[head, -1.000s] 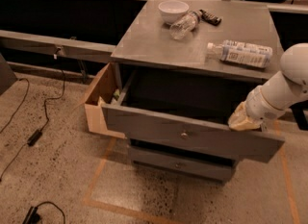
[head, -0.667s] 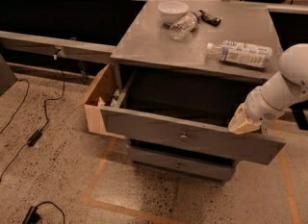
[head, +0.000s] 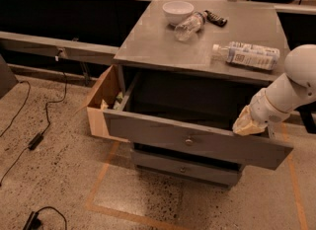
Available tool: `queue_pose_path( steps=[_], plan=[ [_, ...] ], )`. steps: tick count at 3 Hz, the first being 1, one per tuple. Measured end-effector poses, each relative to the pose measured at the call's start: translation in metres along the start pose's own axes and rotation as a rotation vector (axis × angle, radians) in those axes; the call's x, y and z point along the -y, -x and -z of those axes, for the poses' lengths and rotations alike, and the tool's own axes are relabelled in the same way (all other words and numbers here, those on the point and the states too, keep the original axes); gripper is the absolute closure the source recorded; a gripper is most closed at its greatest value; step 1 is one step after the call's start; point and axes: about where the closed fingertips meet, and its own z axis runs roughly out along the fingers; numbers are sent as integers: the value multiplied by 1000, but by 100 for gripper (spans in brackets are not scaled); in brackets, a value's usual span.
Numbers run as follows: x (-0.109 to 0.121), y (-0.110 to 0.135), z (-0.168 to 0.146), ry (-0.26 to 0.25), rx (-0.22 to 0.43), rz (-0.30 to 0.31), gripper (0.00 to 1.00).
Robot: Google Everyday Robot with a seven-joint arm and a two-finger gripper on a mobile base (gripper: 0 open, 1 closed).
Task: Open top drawer
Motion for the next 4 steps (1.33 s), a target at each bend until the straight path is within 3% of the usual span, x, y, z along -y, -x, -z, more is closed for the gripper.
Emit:
queue_pose_path(
  steps=[2, 3, 4],
  plan=[
    [22, 8, 43, -166, -10, 7, 100],
    [35, 10, 54, -226, -30, 29, 100],
    [48, 6, 37, -227, -58, 40, 100]
  ],
)
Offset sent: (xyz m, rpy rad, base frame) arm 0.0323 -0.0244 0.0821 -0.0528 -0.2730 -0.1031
